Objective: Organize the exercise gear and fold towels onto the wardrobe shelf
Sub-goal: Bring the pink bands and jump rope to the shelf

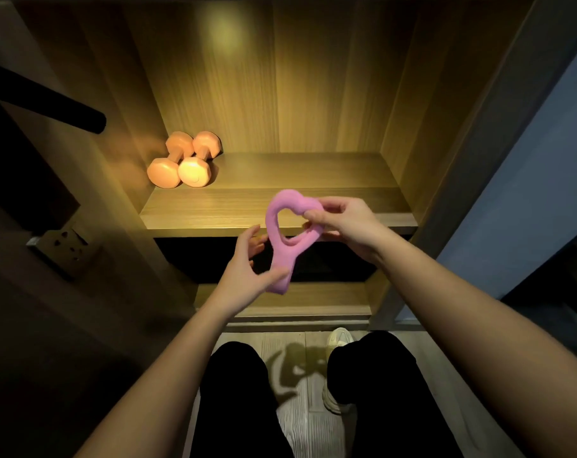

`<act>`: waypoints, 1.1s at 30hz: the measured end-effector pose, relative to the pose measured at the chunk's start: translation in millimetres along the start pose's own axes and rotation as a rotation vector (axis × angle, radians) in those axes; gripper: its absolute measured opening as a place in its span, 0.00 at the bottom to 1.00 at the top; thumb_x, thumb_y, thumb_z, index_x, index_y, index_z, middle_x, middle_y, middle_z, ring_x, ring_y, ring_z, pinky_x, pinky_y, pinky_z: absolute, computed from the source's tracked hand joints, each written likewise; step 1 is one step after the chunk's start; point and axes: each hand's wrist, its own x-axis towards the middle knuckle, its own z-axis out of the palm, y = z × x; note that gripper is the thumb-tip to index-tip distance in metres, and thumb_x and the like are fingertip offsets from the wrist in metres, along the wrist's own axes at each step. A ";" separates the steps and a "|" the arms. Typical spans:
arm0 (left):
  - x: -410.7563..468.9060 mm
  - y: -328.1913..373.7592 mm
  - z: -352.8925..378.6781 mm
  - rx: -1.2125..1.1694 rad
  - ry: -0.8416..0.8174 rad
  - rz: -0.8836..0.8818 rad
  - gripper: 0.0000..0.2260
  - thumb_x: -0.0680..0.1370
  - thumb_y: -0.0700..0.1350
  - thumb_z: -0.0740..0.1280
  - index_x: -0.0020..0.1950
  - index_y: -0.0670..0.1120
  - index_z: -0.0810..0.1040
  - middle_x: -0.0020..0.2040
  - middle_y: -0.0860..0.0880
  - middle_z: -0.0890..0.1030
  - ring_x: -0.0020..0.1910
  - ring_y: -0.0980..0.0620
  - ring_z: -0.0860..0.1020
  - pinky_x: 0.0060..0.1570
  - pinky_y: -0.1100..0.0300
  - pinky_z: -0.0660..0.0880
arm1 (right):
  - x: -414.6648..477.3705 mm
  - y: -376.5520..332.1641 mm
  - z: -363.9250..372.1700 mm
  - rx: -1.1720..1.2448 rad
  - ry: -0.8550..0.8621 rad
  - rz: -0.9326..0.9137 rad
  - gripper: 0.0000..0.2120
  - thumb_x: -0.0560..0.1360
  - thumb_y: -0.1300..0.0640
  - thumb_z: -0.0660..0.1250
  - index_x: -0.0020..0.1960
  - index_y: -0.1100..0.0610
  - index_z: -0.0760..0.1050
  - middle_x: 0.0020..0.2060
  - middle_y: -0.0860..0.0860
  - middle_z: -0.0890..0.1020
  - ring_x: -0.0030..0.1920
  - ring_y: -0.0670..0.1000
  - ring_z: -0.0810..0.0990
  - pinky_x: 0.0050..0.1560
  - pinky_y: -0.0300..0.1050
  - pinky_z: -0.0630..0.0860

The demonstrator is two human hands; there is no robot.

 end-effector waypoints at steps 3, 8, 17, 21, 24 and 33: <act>6.5 -17.8 5.9 0.173 0.065 0.008 0.43 0.66 0.54 0.79 0.75 0.50 0.60 0.71 0.53 0.68 0.69 0.57 0.68 0.66 0.58 0.66 | 29.0 -11.9 -1.8 0.149 0.049 0.051 0.14 0.76 0.63 0.70 0.60 0.66 0.77 0.42 0.57 0.82 0.40 0.49 0.83 0.42 0.43 0.82; 47.1 -18.9 8.4 0.362 0.349 0.098 0.15 0.73 0.50 0.74 0.56 0.47 0.75 0.51 0.52 0.75 0.51 0.53 0.75 0.41 0.68 0.68 | 89.2 -21.5 -10.2 0.351 0.142 0.156 0.12 0.74 0.64 0.71 0.56 0.67 0.77 0.39 0.57 0.85 0.39 0.51 0.85 0.39 0.47 0.83; 111.7 -32.4 -28.0 0.434 0.435 0.180 0.08 0.74 0.43 0.73 0.49 0.45 0.75 0.47 0.49 0.81 0.49 0.54 0.79 0.40 0.64 0.79 | 203.8 2.5 -11.6 0.245 0.167 0.269 0.21 0.74 0.60 0.72 0.64 0.63 0.70 0.48 0.55 0.84 0.53 0.52 0.83 0.42 0.51 0.81; 135.1 -50.3 -44.8 0.459 0.461 0.147 0.13 0.76 0.45 0.72 0.57 0.42 0.77 0.47 0.49 0.82 0.47 0.52 0.80 0.45 0.57 0.81 | 255.1 25.6 9.8 0.233 0.146 0.276 0.26 0.75 0.62 0.71 0.69 0.66 0.66 0.57 0.60 0.81 0.57 0.55 0.81 0.48 0.53 0.79; 151.6 -61.8 -53.7 0.445 0.517 0.092 0.13 0.74 0.45 0.73 0.57 0.43 0.78 0.47 0.50 0.82 0.45 0.55 0.80 0.43 0.65 0.77 | 291.4 38.2 31.6 0.193 0.127 0.266 0.23 0.76 0.60 0.70 0.68 0.66 0.69 0.58 0.61 0.81 0.53 0.54 0.81 0.45 0.49 0.79; 210.8 -85.6 -72.2 0.413 0.557 0.054 0.17 0.73 0.40 0.73 0.60 0.43 0.77 0.49 0.51 0.80 0.46 0.56 0.78 0.42 0.74 0.70 | 390.4 50.6 71.8 0.111 0.150 0.305 0.17 0.76 0.60 0.70 0.63 0.63 0.74 0.56 0.60 0.81 0.53 0.56 0.81 0.54 0.51 0.79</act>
